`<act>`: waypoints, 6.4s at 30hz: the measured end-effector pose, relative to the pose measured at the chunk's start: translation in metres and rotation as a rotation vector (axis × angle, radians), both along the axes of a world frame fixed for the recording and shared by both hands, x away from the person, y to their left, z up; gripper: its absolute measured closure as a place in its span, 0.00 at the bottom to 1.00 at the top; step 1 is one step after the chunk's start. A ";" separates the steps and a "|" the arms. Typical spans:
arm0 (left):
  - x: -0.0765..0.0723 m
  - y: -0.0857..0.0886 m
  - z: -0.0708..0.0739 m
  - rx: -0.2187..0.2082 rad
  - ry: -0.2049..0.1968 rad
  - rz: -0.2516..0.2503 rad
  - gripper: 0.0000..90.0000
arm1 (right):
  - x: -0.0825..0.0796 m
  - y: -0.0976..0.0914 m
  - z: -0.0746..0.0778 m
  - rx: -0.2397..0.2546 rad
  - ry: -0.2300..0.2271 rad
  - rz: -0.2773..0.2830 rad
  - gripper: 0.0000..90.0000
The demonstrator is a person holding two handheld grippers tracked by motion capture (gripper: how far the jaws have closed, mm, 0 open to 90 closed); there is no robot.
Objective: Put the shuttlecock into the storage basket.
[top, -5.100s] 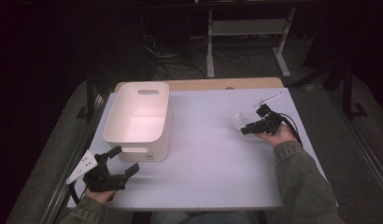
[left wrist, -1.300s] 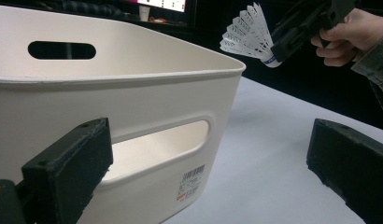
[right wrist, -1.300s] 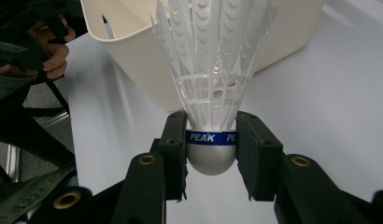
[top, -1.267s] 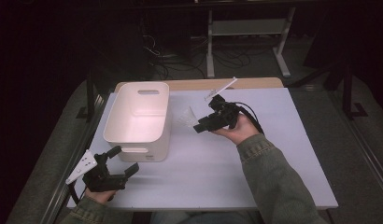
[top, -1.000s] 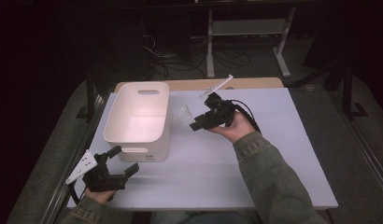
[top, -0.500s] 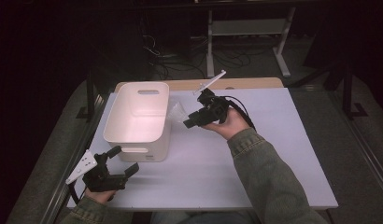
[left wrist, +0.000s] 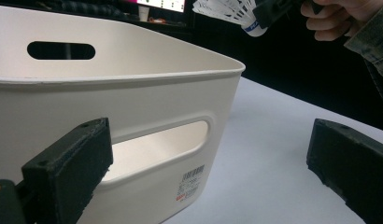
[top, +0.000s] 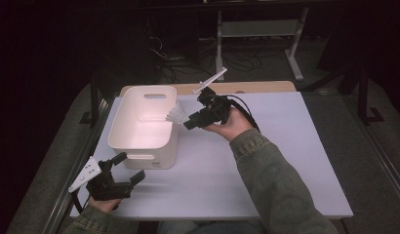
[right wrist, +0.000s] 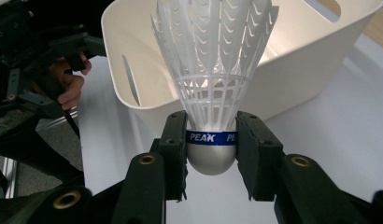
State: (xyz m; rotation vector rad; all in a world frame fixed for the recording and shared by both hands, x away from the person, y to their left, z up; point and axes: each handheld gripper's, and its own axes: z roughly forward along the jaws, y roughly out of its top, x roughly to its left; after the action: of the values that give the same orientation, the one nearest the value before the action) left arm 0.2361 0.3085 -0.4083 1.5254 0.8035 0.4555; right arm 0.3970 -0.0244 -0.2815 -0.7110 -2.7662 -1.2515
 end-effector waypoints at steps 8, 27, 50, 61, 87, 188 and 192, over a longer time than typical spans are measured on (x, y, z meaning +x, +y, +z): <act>0.000 0.000 0.000 0.000 -0.001 -0.002 0.00 | 0.002 0.013 0.003 0.014 0.001 0.019 0.71; 0.000 0.001 0.000 0.006 -0.002 -0.001 0.00 | 0.003 0.045 0.012 0.003 0.001 0.057 0.71; -0.001 0.001 0.000 -0.008 0.004 0.002 0.00 | 0.011 0.078 0.008 -0.007 0.020 0.114 0.71; 0.000 0.002 0.000 -0.005 0.005 0.000 0.00 | 0.013 0.094 -0.001 -0.005 0.036 0.151 0.71; -0.001 0.002 0.000 0.000 0.008 -0.001 0.00 | 0.014 0.109 -0.024 -0.034 0.091 0.172 0.70; 0.000 0.000 0.001 0.009 0.002 -0.006 0.00 | -0.006 -0.072 -0.030 0.242 -0.035 -0.175 0.00; -0.001 0.000 0.001 0.008 0.004 -0.003 0.00 | -0.006 -0.078 -0.034 0.258 -0.037 -0.183 0.00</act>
State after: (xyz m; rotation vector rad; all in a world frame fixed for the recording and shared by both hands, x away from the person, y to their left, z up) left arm 0.2355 0.3084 -0.4075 1.5347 0.8027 0.4541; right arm 0.3906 -0.1024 -0.3154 -0.9404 -2.5444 -1.6322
